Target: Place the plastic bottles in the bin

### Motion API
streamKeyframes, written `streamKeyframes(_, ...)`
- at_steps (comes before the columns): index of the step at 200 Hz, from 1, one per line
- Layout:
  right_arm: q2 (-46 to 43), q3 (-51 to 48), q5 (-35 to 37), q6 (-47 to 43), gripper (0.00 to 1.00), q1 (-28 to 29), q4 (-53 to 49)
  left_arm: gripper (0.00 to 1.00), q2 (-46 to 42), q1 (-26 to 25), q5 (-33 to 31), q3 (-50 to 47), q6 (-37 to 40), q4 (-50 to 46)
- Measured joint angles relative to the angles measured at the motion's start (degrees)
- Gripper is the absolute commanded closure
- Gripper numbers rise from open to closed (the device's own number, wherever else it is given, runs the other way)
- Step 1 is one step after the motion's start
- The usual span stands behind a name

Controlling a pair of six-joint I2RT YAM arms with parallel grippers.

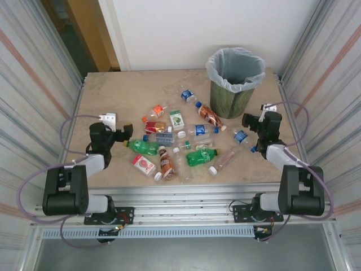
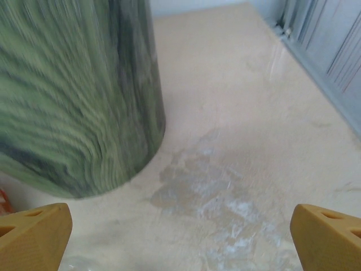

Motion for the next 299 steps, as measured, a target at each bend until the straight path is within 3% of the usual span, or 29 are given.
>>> streamKeyframes(55,-9.42,9.84,0.5,3.37,0.02,3.1,-27.1,0.01,-10.27,-0.04,-1.27,1.33,-5.51,-6.86)
streamKeyframes(115,1.62,18.73,5.11,3.67,0.02,14.34,-47.12,0.01,-16.63,-0.2,-1.25,2.25,-12.7,-10.25)
streamKeyframes(158,9.81,21.29,9.7,2.91,0.02,16.22,-51.36,0.01,-18.05,-0.2,-1.31,2.23,-14.47,-10.71)
streamKeyframes(215,17.18,24.57,10.62,2.47,0.0,15.23,-51.17,0.01,-18.03,-0.31,-1.7,2.23,-14.84,-11.54)
streamKeyframes(299,22.77,25.55,5.88,6.27,0.24,6.14,-50.12,0.01,-18.03,-0.31,-1.7,2.23,-14.82,-12.0)
